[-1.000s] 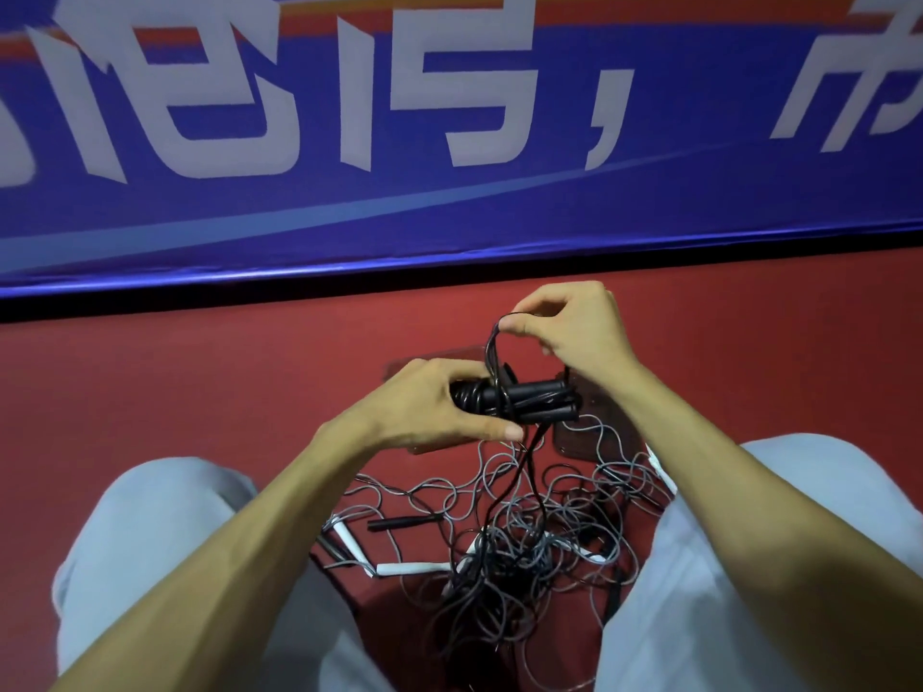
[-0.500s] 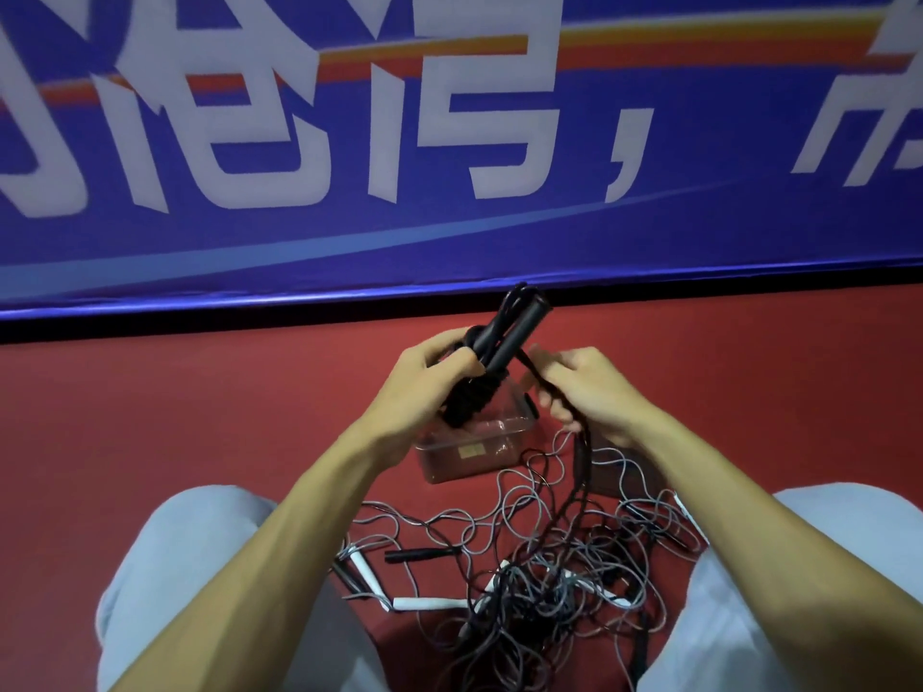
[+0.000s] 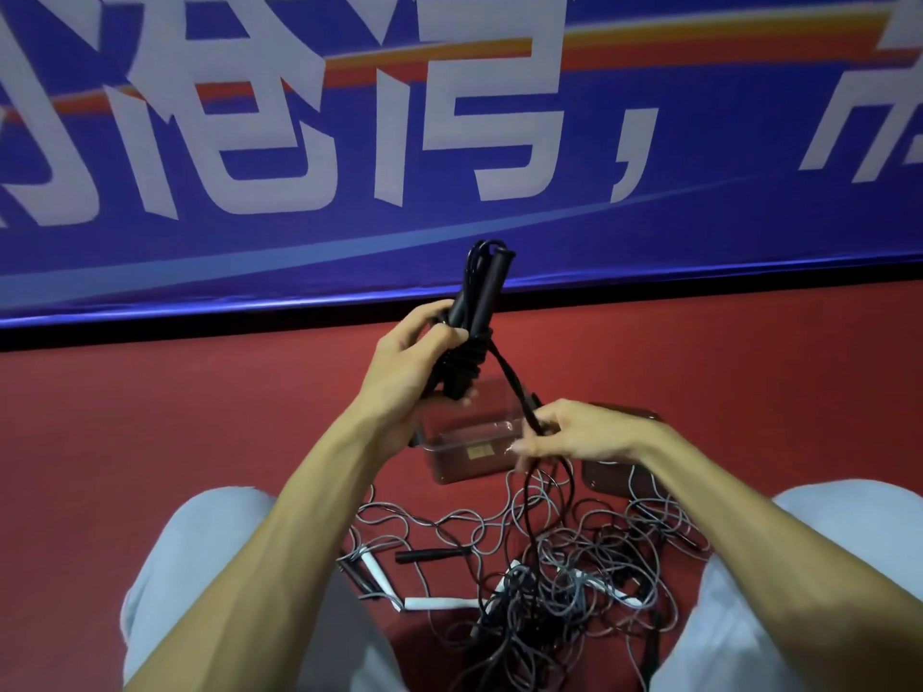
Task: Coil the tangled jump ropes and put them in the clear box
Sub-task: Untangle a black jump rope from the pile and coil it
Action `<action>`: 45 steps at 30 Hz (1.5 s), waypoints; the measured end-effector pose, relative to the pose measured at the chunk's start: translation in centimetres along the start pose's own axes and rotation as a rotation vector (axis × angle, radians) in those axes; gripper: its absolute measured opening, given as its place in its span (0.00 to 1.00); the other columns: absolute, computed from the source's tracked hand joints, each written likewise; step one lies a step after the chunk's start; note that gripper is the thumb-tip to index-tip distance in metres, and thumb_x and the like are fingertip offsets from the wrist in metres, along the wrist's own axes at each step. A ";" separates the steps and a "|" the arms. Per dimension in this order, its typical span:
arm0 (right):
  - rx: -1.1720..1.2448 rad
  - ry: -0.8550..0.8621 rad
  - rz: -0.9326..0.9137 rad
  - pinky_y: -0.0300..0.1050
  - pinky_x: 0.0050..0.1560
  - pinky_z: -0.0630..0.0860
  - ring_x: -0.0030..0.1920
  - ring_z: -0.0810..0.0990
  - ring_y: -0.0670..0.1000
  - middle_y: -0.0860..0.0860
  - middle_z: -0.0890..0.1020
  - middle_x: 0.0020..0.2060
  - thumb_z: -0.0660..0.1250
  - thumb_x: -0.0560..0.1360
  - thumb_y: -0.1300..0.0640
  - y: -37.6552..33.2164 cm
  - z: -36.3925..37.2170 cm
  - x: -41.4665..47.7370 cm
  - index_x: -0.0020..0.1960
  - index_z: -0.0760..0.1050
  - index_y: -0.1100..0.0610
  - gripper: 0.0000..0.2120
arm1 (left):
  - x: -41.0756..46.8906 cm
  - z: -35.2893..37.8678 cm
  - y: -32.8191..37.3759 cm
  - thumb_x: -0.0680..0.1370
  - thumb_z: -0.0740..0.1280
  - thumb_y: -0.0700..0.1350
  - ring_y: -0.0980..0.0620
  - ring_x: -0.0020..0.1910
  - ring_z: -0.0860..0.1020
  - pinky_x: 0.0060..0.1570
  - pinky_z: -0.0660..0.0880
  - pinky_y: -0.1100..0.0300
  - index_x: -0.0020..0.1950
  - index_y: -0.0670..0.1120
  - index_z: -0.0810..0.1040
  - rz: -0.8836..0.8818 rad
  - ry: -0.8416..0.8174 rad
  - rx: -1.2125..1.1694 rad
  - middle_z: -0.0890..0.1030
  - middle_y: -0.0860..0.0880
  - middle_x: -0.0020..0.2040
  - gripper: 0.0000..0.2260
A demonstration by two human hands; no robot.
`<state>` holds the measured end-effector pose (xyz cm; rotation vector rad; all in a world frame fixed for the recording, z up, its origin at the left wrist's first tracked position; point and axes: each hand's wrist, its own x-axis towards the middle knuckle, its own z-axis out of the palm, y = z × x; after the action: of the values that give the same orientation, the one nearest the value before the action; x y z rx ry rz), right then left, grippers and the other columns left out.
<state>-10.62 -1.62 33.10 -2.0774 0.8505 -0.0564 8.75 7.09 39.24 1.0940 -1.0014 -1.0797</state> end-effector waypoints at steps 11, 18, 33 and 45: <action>-0.295 0.454 -0.292 0.42 0.40 0.73 0.37 0.77 0.44 0.45 0.78 0.37 0.56 0.82 0.56 -3.0 -1.5 -2.0 0.55 0.76 0.49 0.10 | 2.6 -3.0 -3.3 0.73 0.72 0.48 0.47 0.40 0.82 0.44 0.80 0.51 0.58 0.57 0.74 0.169 0.231 0.810 0.84 0.48 0.46 0.15; -0.561 0.428 -0.483 0.50 0.42 0.73 0.39 0.73 0.46 0.47 0.75 0.39 0.63 0.79 0.54 -4.4 -0.9 -3.1 0.47 0.78 0.58 0.09 | 2.1 -1.3 -4.6 0.72 0.69 0.48 0.41 0.50 0.80 0.47 0.77 0.48 0.62 0.55 0.73 0.134 -0.089 1.234 0.82 0.47 0.52 0.18; 0.398 0.903 -0.137 0.36 0.25 0.69 0.23 0.74 0.46 0.52 0.81 0.31 0.79 0.65 0.59 -3.0 -1.7 -1.0 0.42 0.77 0.58 0.11 | -0.7 0.7 -2.7 0.63 0.63 0.75 0.56 0.42 0.80 0.46 0.78 0.54 0.53 0.65 0.75 0.175 -0.431 1.115 0.82 0.56 0.43 0.24; 0.505 0.842 -0.103 0.30 0.25 0.66 0.24 0.73 0.38 0.46 0.78 0.25 0.62 0.74 0.75 -1.7 -0.6 0.4 0.37 0.77 0.62 0.13 | -0.6 1.3 -2.1 0.77 0.68 0.44 0.54 0.32 0.77 0.31 0.74 0.64 0.49 0.47 0.81 0.044 -0.257 0.530 0.80 0.49 0.36 0.04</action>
<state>-9.56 -1.61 34.60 -1.5785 1.0631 -1.1431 7.09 7.25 37.33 1.3658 -1.5687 -0.9575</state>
